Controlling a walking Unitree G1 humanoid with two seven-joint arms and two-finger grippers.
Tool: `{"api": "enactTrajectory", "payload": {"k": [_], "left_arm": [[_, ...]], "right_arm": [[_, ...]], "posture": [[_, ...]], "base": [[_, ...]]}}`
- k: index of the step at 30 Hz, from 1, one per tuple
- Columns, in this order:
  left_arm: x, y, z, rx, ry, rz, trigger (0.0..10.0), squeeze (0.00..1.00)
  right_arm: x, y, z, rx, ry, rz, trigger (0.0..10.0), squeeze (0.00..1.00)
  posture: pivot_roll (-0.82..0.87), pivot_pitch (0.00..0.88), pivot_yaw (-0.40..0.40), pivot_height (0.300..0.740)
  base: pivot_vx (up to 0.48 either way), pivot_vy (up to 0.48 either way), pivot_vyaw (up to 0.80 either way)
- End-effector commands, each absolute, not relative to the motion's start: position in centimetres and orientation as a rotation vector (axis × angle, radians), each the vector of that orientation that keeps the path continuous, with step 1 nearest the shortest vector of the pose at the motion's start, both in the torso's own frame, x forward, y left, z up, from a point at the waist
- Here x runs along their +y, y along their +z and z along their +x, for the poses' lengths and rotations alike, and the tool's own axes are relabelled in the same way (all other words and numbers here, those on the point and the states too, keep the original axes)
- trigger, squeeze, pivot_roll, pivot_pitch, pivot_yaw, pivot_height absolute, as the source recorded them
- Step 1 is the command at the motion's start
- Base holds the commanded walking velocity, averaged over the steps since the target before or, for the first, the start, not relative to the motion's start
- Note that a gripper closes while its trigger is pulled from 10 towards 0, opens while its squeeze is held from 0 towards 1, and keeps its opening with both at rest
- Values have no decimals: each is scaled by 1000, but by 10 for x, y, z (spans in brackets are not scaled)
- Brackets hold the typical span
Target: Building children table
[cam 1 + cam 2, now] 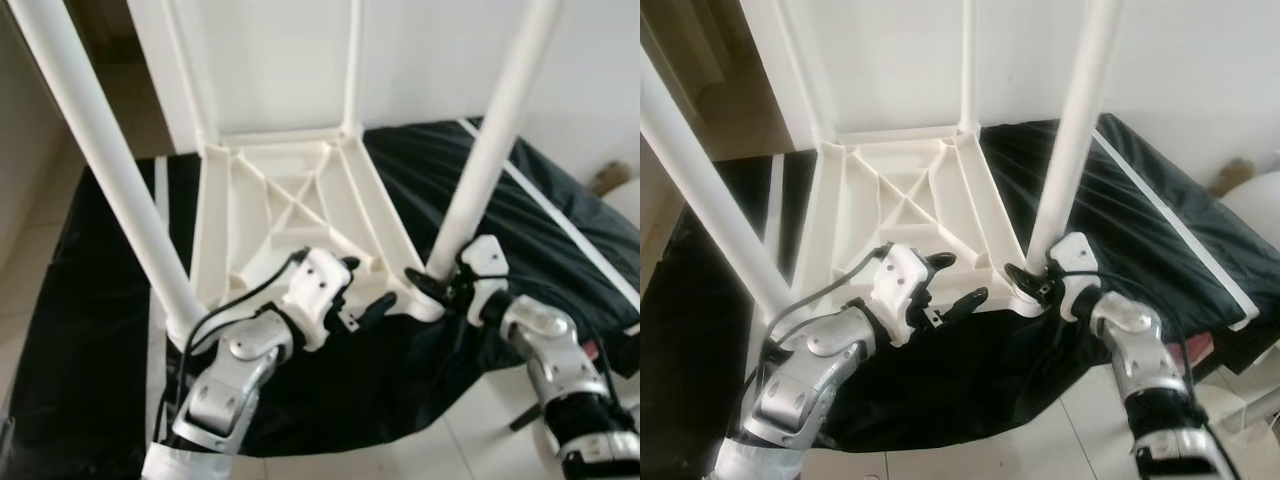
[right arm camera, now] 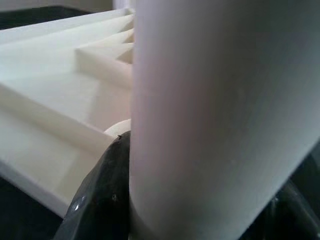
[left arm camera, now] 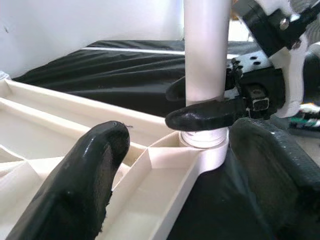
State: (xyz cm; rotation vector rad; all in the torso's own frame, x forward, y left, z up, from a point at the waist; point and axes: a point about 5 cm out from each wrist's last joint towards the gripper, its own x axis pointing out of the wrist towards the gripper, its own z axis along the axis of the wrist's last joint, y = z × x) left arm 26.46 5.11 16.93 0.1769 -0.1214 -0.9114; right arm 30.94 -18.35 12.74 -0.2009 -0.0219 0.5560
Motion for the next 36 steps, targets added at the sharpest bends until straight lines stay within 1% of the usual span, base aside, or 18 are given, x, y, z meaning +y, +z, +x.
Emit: {"api": "enactTrajectory", "payload": {"k": [1, 3, 5, 6, 8, 10, 13, 14, 15, 17, 18, 21, 27, 34, 35, 36], "left_arm": [[53, 167, 269, -117, -841, 208, 10000, 0], [54, 166, 269, -116, -840, 207, 10000, 0], [53, 166, 269, -116, -840, 199, 10000, 0], [53, 166, 269, -116, -840, 199, 10000, 0], [53, 165, 269, -119, -833, 218, 10000, 0], [53, 165, 269, -119, -833, 218, 10000, 0], [53, 162, 269, -115, -833, 229, 10000, 0], [53, 161, 269, -118, -841, 236, 10000, 0], [53, 161, 269, -118, -841, 236, 10000, 0], [52, 160, 267, -119, -861, 251, 10000, 0], [52, 160, 267, -119, -861, 251, 10000, 0], [53, 160, 266, -111, -878, 250, 10000, 0], [56, 157, 268, -93, -859, 220, 10000, 0], [52, 159, 267, -113, -874, 212, 10000, 0], [51, 160, 267, -116, -881, 212, 10000, 0], [51, 160, 267, -118, -885, 211, 10000, 0]], "right_arm": [[-180, 111, 304, 62, 495, -203, 10000, 0], [-178, 109, 303, 66, 459, -196, 10000, 0], [-176, 108, 302, 68, 367, -184, 10000, 0], [-176, 108, 302, 68, 367, -184, 10000, 0], [-173, 106, 301, 71, 302, -158, 10000, 0], [-173, 106, 301, 71, 302, -158, 10000, 0], [-171, 105, 298, 92, 117, -109, 10000, 0], [-167, 106, 297, 95, 64, -79, 10000, 0], [-167, 106, 297, 95, 64, -79, 10000, 0], [-155, 110, 294, 96, 29, -45, 10000, 0], [-155, 110, 294, 96, 29, -45, 10000, 0], [-142, 110, 291, 103, -64, -30, 10000, 0], [-140, 109, 285, 110, -188, -28, 10000, 0], [-137, 119, 282, 54, -156, -21, 10000, 0], [-137, 121, 281, 40, -138, -5, 10000, 98], [-136, 122, 280, 32, -128, 7, 10000, 98]], "posture": [[1, 0, -3, 740], [-1, 0, 0, 740], [-3, 0, 2, 740], [-3, 0, 2, 740], [-4, 0, 3, 740], [-4, 0, 3, 740], [-1, 0, 5, 740], [1, 0, 4, 740], [1, 0, 4, 740], [4, 0, 5, 740], [4, 0, 5, 740], [17, 0, -8, 740], [15, 0, -11, 740], [4, 0, -6, 740], [1, 0, -4, 740], [1, 0, -4, 740]], "base": [[0, 0, 0], [0, 0, 0], [0, 0, 0], [0, 0, 0], [0, 0, 0], [0, 0, 0], [0, 0, 0], [0, 0, 0], [0, 0, 0], [0, 0, 0], [0, 0, 0], [0, 0, 0], [0, 0, 0], [0, 0, 0], [0, 0, 0], [0, 0, 0]]}}
